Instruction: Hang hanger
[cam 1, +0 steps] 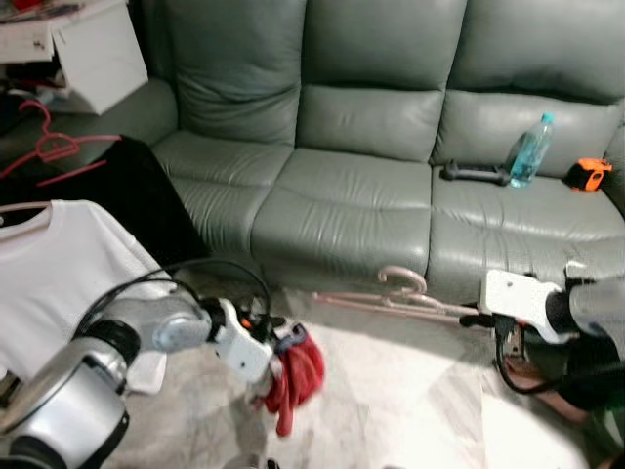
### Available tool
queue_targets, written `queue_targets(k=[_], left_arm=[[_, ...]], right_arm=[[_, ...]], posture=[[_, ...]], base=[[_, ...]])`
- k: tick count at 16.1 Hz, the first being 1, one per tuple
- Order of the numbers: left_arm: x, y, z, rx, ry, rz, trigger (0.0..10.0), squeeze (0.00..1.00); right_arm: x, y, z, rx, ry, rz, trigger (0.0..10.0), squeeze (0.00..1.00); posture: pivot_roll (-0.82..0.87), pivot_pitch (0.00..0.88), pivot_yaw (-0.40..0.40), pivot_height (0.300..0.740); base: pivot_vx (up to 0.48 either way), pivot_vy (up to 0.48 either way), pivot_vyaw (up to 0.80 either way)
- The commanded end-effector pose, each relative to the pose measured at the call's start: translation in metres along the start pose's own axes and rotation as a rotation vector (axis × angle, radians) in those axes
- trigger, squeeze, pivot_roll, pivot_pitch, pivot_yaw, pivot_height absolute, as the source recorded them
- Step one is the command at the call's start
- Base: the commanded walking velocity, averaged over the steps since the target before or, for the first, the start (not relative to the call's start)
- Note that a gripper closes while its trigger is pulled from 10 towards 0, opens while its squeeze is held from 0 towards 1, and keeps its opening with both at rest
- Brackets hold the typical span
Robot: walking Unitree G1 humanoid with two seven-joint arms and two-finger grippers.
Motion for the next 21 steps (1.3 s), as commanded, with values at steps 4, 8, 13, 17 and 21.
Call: queue_targets(k=[4,8,13,17,21], left_arm=[[0.004,0.004,0.005,0.019,-0.031,0.017,10.0,0.0],[0.009,0.013,0.002,-0.006,0.005,0.061,10.0,0.0],[0.005,0.015,-0.009,-0.028,0.086,0.074,10.0,0.0],[0.0,0.02,-0.022,-0.03,0.173,0.08,10.0,0.0],[-0.002,0.023,-0.024,-0.036,0.189,0.087,10.0,0.0]], right_arm=[[0.003,0.0,0.006,-0.034,-0.022,0.108,10.0,0.0],[0.009,0.03,0.024,0.013,-0.122,0.324,10.0,0.0],[-0.003,0.046,0.028,0.02,-0.104,0.375,10.0,0.0],[-0.016,0.062,0.026,0.061,-0.063,0.405,10.0,0.0],[-0.018,0.066,0.024,0.075,-0.042,0.396,10.0,0.0]], posture=[[-0.12,0.037,0.066,0.74],[-0.12,0.042,0.067,0.74],[-0.12,0.046,0.072,0.74],[-0.13,0.047,0.078,0.74],[-0.13,0.046,0.078,0.74]], base=[[0.0,0.0,0.0],[0.0,0.0,0.0],[0.0,0.0,0.0],[0.0,0.0,0.0],[0.0,0.0,0.0]])
Point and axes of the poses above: a point about 5 cm out from each wrist's last joint towards the gripper, its own x axis pointing out of the wrist towards the gripper, its own z axis along the axis of the wrist's last joint, y = z × x, the point moved 1 cm from there along x, pointing out of the wrist towards the gripper, and after that the axes turned 4 degrees about x, right-handed, at the moved point
